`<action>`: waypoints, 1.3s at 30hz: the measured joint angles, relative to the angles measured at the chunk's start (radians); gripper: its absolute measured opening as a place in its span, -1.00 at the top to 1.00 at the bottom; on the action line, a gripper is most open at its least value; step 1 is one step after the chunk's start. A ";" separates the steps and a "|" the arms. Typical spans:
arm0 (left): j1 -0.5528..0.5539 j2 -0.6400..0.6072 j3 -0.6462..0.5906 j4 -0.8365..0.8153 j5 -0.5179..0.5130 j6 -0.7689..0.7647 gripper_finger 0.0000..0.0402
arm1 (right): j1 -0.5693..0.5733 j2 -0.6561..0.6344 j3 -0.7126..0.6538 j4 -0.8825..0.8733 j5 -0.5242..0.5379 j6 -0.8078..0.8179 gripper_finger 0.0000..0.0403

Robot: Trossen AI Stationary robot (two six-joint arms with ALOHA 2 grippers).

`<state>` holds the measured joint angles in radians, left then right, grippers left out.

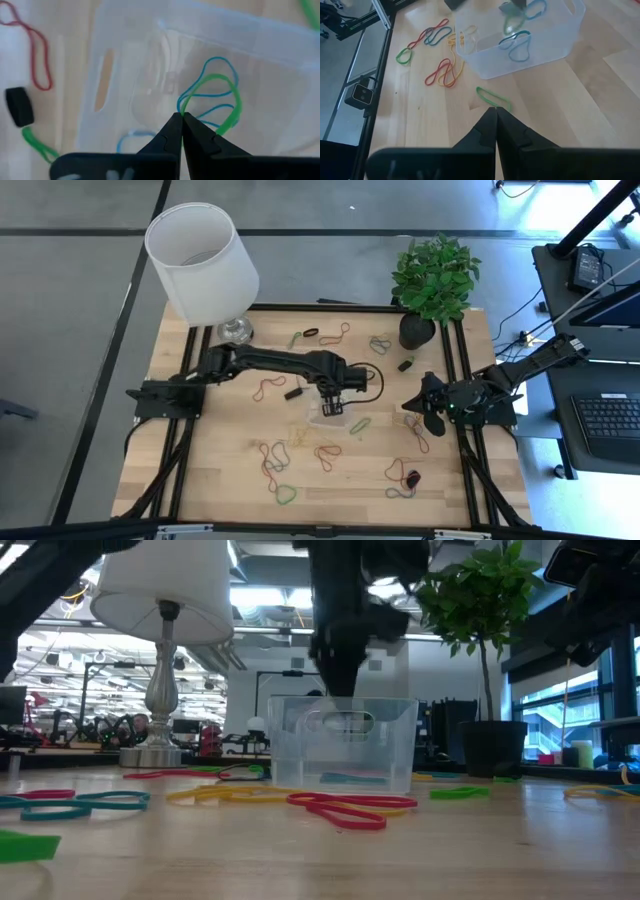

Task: Pick and place rubber bands into bin
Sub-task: Put the green rubber band into the bin, then put the yellow rubber band into the bin

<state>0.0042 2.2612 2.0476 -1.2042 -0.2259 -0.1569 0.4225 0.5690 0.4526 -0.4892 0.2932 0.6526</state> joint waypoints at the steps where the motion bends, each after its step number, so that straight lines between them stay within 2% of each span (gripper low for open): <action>1: 0.001 0.015 0.000 0.012 0.000 0.014 0.95 | 0.000 0.000 0.000 0.000 0.000 0.000 0.96; 5: 0.001 0.066 0.000 0.027 0.018 0.037 0.87 | 0.000 0.000 0.000 0.000 0.000 -0.001 0.96; 10: 0.013 0.081 0.000 0.031 0.041 -0.010 0.66 | 0.000 0.000 0.000 -0.001 0.000 -0.004 0.96; 15: 0.025 0.046 0.001 0.031 0.012 -0.028 0.44 | 0.000 0.000 0.000 -0.002 0.000 -0.006 0.96; 20: 0.027 -0.024 0.011 0.027 0.000 -0.069 0.37 | 0.000 0.000 0.000 -0.002 0.000 -0.007 0.96; 25: 0.018 -0.144 0.012 0.021 -0.042 -0.075 0.45 | 0.000 0.000 0.000 -0.001 0.000 -0.006 0.96; 31: -0.027 -0.281 -0.007 0.013 -0.103 -0.017 0.67 | 0.000 0.000 0.000 0.009 0.001 0.019 0.96; 35: -0.055 -0.364 -0.077 0.007 -0.105 0.026 0.83 | 0.000 0.001 0.000 0.028 0.004 0.019 0.96; 39: -0.068 -0.463 -0.212 0.065 -0.079 0.031 0.97 | 0.000 0.022 0.000 0.110 0.063 0.019 0.98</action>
<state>-0.0643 1.7979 1.8359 -1.1393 -0.3050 -0.1259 0.4225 0.5913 0.4523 -0.3789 0.3566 0.6720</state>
